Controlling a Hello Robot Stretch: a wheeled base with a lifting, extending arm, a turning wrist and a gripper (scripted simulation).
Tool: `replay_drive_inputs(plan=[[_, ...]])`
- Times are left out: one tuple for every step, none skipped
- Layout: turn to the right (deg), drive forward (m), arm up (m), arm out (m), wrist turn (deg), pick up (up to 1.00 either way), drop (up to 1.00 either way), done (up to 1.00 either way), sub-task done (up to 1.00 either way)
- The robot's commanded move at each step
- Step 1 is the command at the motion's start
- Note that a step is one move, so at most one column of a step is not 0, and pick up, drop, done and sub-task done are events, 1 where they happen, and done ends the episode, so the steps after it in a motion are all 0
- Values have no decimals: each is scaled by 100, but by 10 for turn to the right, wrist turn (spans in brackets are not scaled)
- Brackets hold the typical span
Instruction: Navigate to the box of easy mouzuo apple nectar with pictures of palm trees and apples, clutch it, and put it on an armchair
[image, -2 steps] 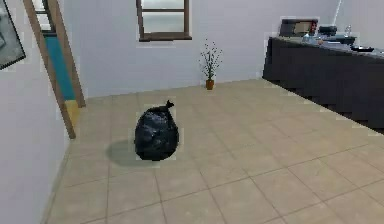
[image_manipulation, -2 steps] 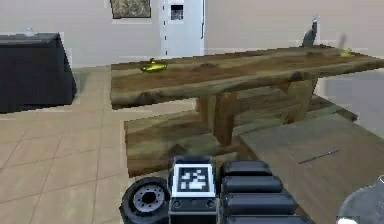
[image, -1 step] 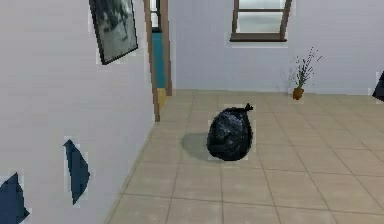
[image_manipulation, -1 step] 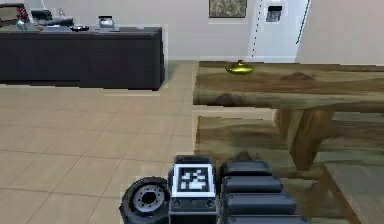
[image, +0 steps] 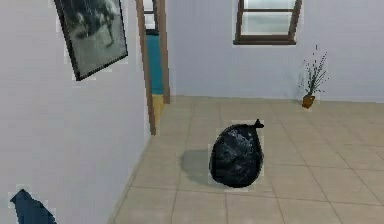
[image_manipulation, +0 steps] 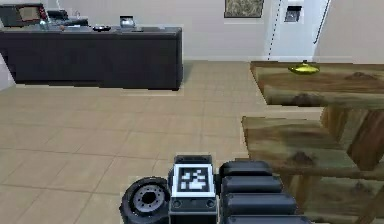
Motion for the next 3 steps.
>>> replay_drive_inputs(plan=[[450, 0, 0, 0, 0, 0, 0, 0, 0], [30, 0, 0, 0, 0, 0, 0, 0, 0], [0, 100, 0, 0, 0, 0, 0, 0, 0]])
